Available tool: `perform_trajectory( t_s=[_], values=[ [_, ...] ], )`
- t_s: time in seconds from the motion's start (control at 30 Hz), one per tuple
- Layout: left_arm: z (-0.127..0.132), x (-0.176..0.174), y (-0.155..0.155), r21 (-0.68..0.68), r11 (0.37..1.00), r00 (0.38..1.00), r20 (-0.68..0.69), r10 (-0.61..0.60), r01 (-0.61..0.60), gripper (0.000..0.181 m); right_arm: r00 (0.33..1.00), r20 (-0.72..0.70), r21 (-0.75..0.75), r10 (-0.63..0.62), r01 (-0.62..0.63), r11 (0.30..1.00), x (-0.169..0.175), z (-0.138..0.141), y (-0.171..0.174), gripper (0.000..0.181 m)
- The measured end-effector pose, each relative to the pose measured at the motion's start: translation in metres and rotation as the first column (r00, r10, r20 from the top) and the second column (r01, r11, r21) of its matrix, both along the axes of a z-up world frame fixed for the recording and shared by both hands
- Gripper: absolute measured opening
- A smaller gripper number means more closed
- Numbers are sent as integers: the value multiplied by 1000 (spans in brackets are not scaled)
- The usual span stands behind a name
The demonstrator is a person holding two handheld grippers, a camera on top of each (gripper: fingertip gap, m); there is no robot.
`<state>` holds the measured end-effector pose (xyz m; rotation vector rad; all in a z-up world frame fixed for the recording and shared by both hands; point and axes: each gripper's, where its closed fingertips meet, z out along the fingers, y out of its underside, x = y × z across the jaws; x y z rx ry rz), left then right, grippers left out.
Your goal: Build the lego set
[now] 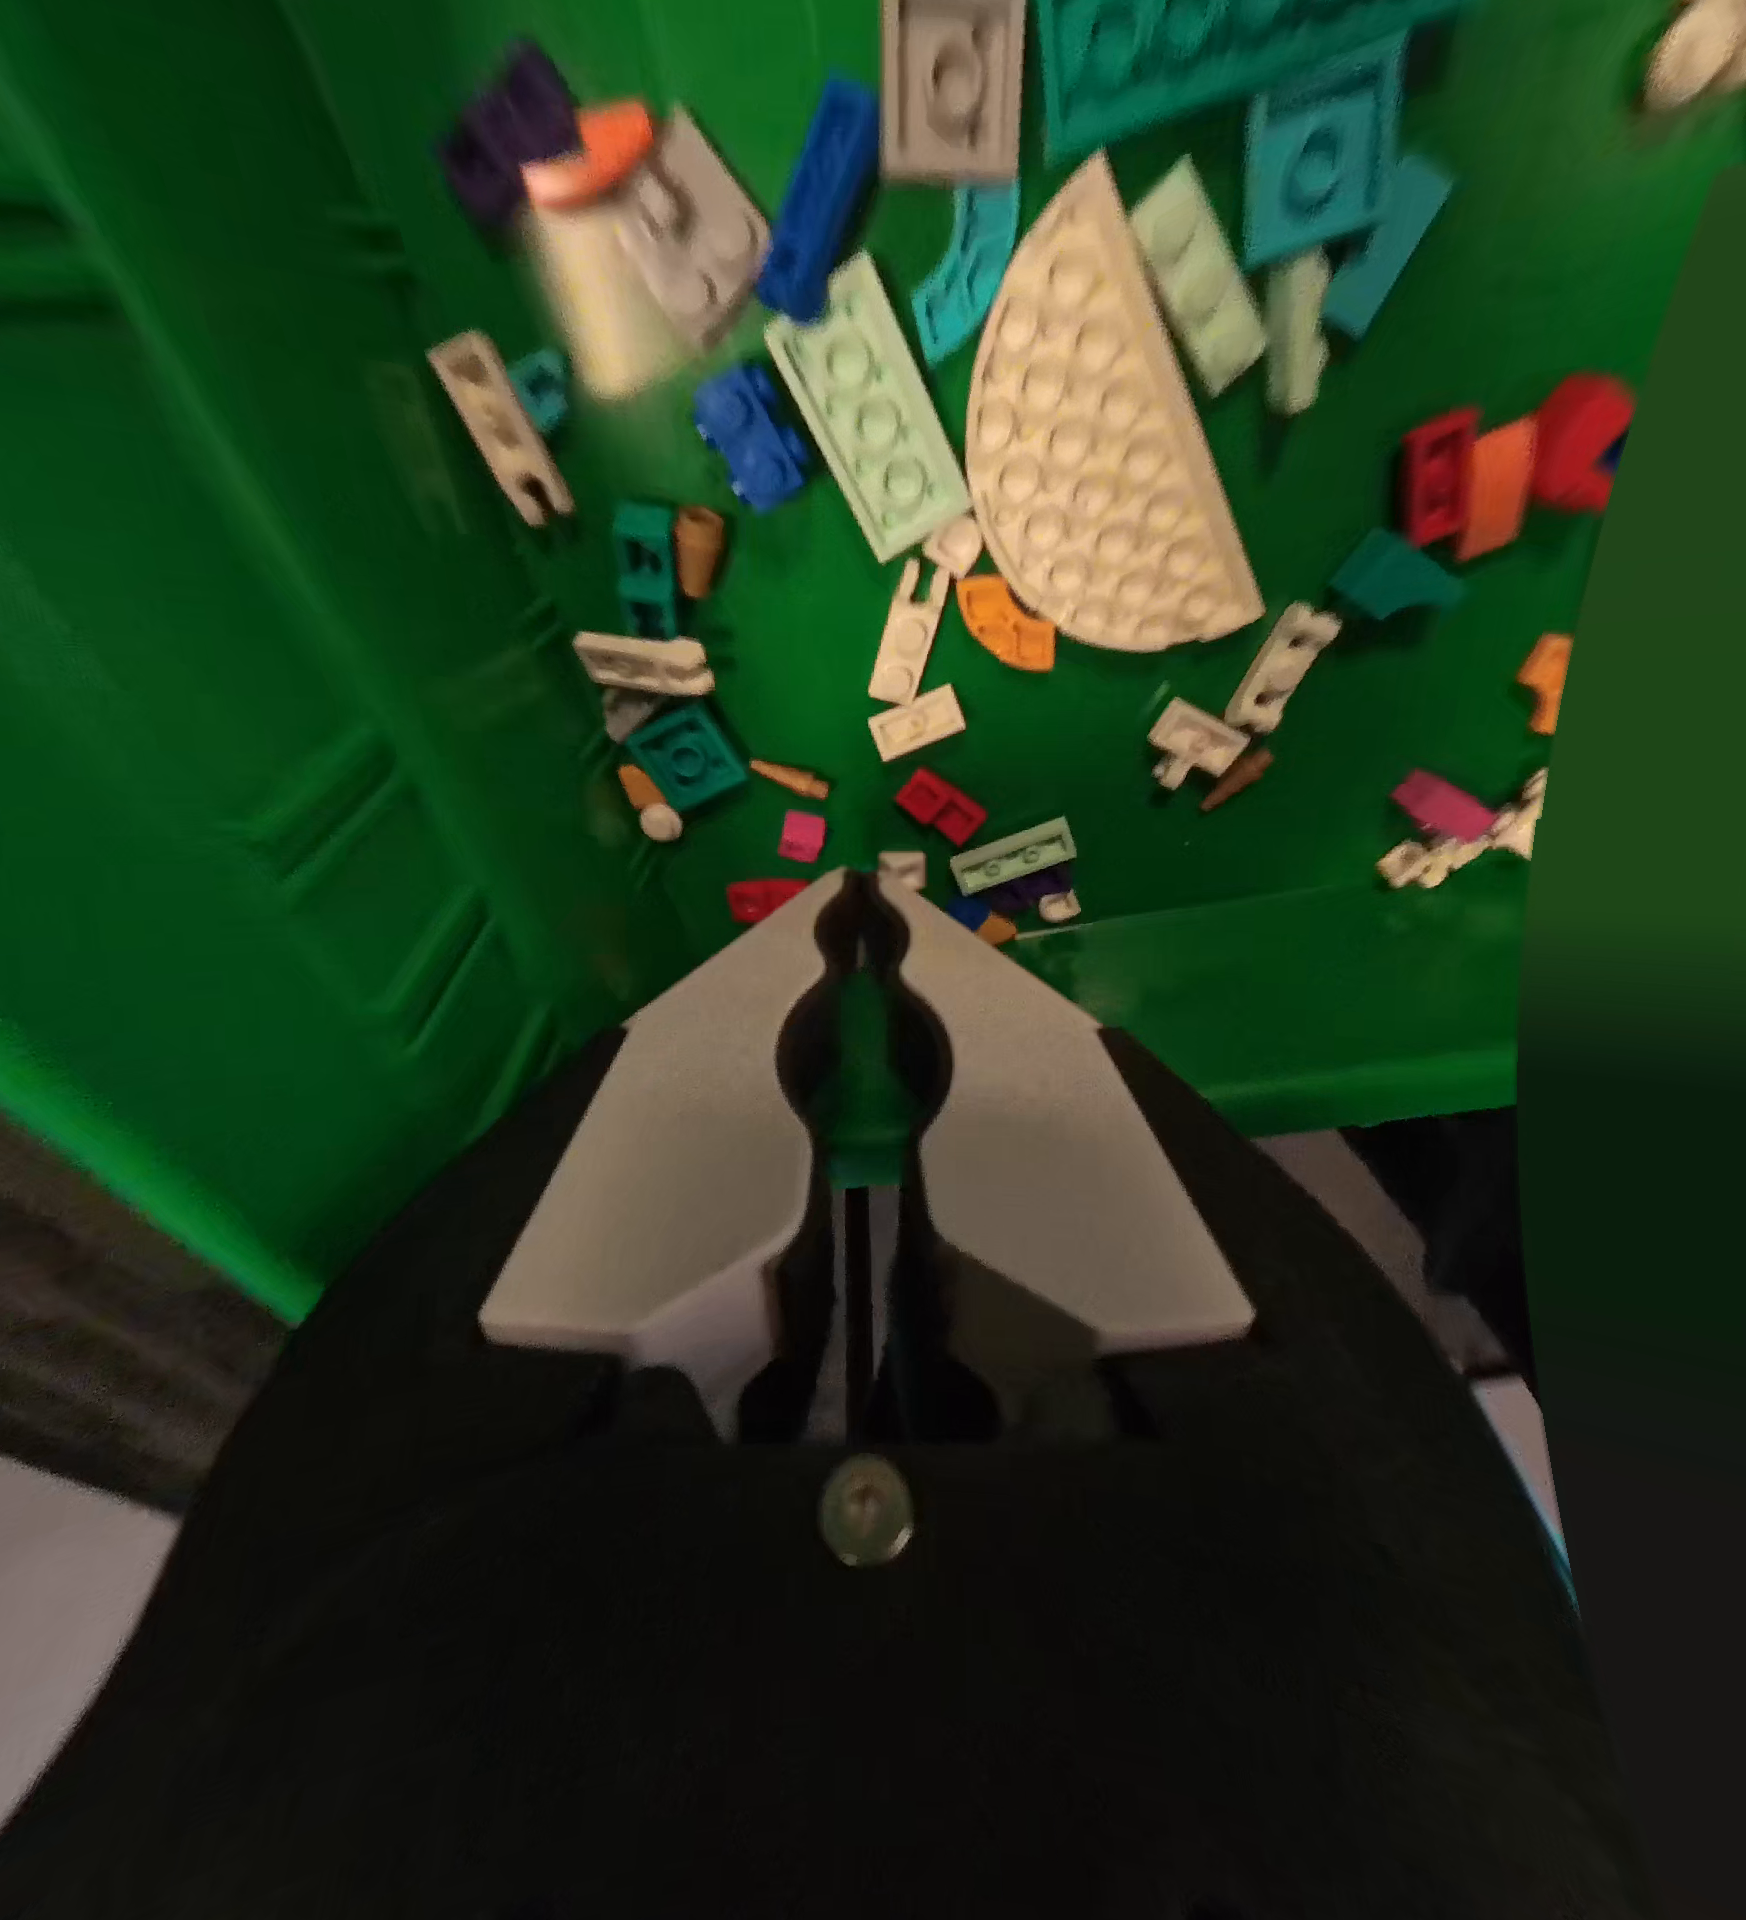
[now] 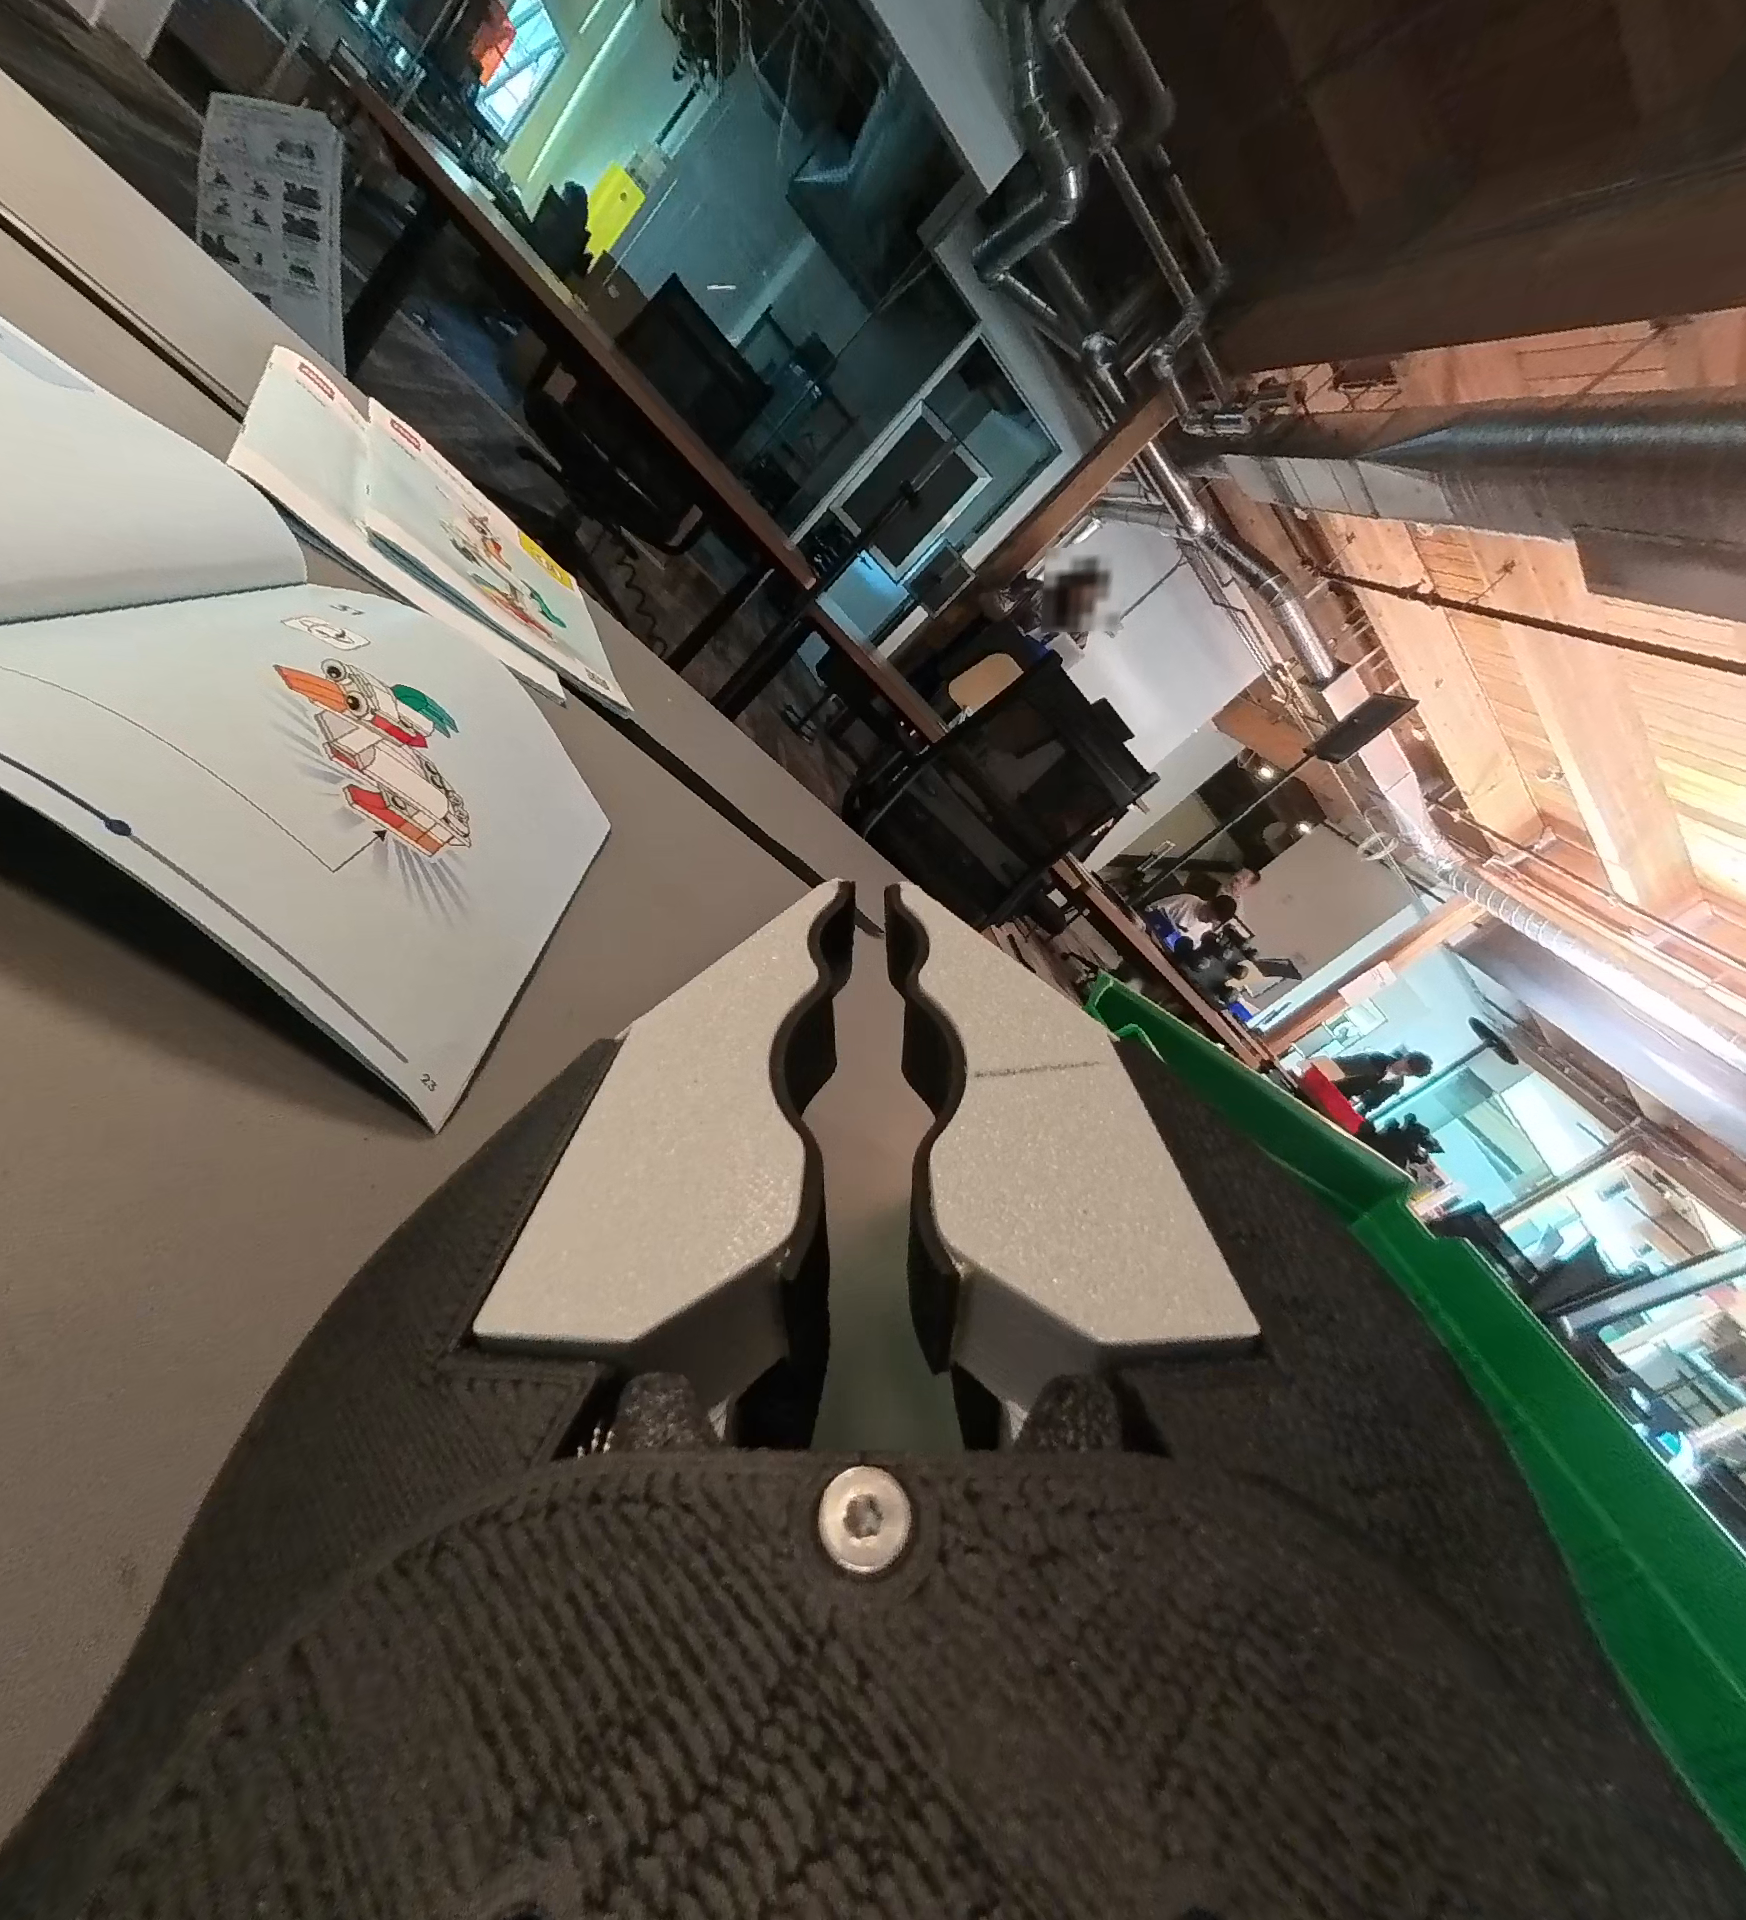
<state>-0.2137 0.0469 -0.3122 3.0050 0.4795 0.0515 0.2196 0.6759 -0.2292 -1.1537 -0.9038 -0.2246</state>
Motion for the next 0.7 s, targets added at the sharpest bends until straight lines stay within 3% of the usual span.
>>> perform_trajectory(
  t_s=[0.03, 0.13, 0.23, 0.33, 0.43, 0.7],
  values=[
    [6, -1, 7, 46, 999, 1000, -9, 12, -11, 0, 1000, 0, 0, 1, -1, 1000, 0, 0, 0, 3],
    [22, -2, 19, 126, 992, 1000, -22, 19, -16, 0, 1000, -2, -1, 2, -2, 1000, 0, 0, 0, 3],
    [27, 1, 19, 118, 993, 1000, -10, 14, -12, 0, 1000, -12, -3, 6, -6, 1000, 0, 1, 0, 3],
    [17, 7, 5, 6, 1000, 999, 29, 14, -14, 0, 1000, -18, -8, 15, -15, 1000, 0, 1, -1, 3],
    [3, 11, -8, -90, 996, 997, 65, 31, -25, 12, 1000, -18, -9, 21, -21, 1000, -1, 1, -1, 3],
    [-10, 13, 2, -17, 995, 986, 139, 96, -94, 13, 1000, -19, -12, 24, -24, 1000, -1, 0, -2, 3]
  ],
)
